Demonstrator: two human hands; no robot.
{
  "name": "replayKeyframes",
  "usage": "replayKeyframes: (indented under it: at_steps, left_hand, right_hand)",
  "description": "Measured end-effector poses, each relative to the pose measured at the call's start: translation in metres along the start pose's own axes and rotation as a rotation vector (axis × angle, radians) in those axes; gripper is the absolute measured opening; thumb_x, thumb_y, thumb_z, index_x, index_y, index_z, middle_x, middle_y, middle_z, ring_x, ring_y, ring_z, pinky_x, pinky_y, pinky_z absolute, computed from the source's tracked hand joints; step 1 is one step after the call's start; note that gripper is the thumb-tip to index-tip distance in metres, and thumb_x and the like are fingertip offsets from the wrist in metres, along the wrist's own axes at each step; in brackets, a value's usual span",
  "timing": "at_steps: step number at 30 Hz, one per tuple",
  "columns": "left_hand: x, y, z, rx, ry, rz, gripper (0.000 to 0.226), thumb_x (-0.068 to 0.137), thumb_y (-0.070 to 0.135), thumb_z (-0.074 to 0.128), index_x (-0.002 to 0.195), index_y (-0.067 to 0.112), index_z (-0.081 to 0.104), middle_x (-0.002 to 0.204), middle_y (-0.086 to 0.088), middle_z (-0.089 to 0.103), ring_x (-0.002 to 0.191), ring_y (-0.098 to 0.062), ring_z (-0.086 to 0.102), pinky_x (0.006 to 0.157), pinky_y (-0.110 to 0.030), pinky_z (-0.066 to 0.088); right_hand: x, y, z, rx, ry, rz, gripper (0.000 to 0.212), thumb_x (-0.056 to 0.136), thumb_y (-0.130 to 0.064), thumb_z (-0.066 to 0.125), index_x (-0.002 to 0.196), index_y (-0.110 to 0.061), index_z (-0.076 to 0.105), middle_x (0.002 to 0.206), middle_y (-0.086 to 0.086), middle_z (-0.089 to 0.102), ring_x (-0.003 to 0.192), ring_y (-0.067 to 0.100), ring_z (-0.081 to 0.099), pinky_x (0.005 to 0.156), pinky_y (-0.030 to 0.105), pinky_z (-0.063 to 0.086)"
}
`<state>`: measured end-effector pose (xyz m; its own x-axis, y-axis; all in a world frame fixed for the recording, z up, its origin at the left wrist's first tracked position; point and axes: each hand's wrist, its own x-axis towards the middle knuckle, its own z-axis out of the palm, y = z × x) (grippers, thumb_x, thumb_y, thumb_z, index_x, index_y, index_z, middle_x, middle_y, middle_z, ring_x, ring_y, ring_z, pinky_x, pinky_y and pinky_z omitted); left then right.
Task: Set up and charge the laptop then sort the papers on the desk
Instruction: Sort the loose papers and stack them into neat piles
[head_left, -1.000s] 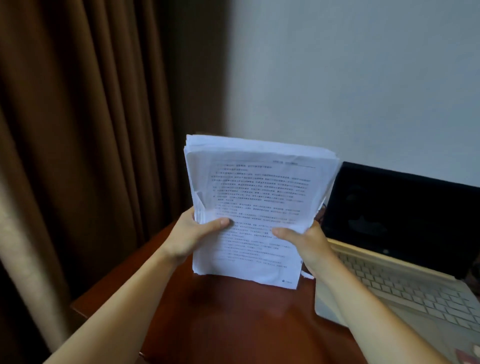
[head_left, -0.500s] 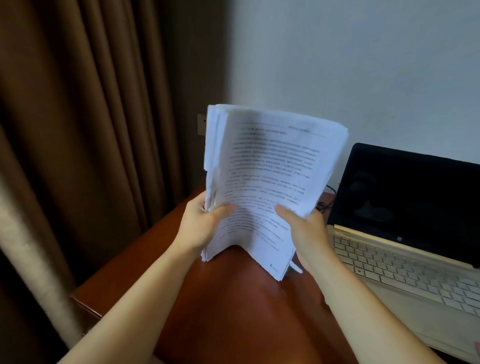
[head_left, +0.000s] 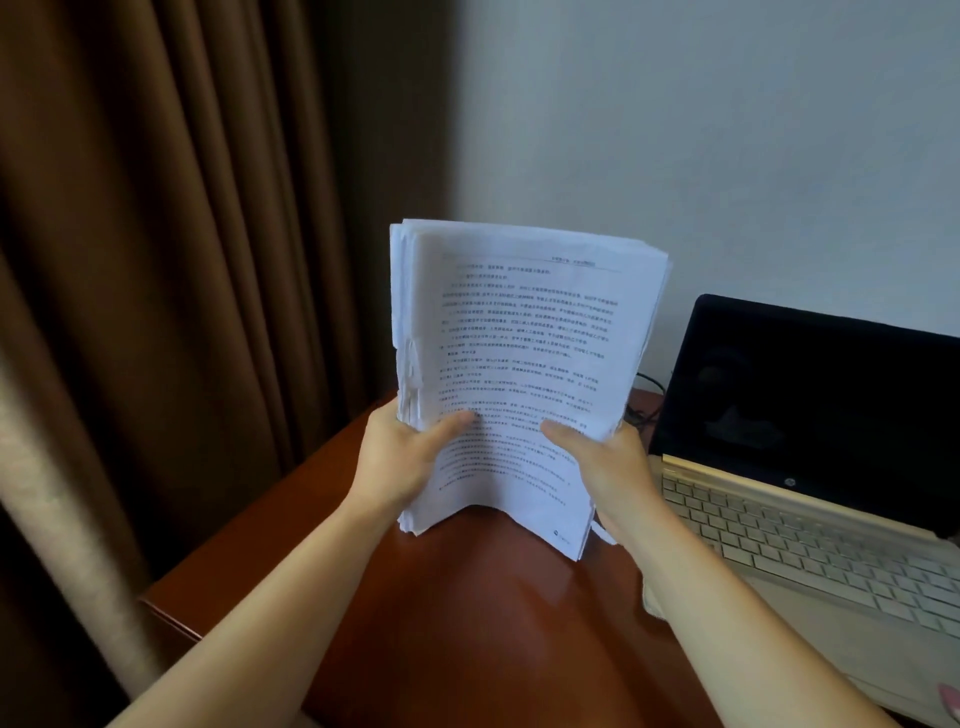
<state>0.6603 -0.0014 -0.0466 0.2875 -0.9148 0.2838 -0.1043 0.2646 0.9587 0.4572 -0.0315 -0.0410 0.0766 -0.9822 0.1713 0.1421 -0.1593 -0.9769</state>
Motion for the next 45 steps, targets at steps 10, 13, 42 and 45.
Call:
replayKeyframes:
  at_steps: [10,13,42,45]
  left_hand:
    - [-0.009,-0.011,0.002,0.010,0.047,-0.024,0.032,0.080,0.030,0.085,0.110,0.026,0.076,0.102,0.017,0.077,0.097,-0.003,0.073,0.093,-0.037,0.058]
    - [-0.004,-0.006,-0.001,0.043,0.037,-0.074,0.039,0.075,0.034,0.089,0.111,0.027,0.074,0.102,0.015,0.077,0.094,-0.006,0.074,0.090,-0.039,0.060]
    - [0.043,0.107,-0.064,0.267,-0.457,0.096,0.035,0.078,0.026,0.084,0.105,0.006,0.076,0.104,-0.009,0.078,0.095,-0.029,0.076,0.084,-0.044,0.062]
    - [0.033,0.081,-0.070,0.141,-0.420,0.023,0.033,0.081,0.018,0.080,0.107,-0.002,0.073,0.104,-0.015,0.077,0.094,-0.035,0.075,0.080,-0.046,0.063]
  right_hand:
    - [-0.010,0.001,-0.002,-0.030,-0.023,0.058,0.028,0.087,-0.006,0.073,0.111,-0.018,0.071,0.108,-0.004,0.075,0.102,0.017,0.071,0.090,0.039,0.056]
    - [-0.005,-0.006,-0.003,-0.119,0.003,0.042,0.024,0.085,-0.011,0.076,0.106,-0.023,0.073,0.104,-0.007,0.076,0.099,0.015,0.072,0.093,0.043,0.056]
    - [0.028,-0.190,-0.012,-1.341,-0.472,-0.140,0.022,0.079,-0.033,0.080,0.086,-0.015,0.069,0.086,0.003,0.075,0.081,0.022,0.071,0.075,0.039,0.056]
    - [0.034,-0.185,-0.045,-1.267,-0.477,-0.008,0.019,0.077,-0.034,0.083,0.084,-0.019,0.073,0.084,-0.003,0.076,0.079,0.015,0.073,0.073,0.036,0.056]
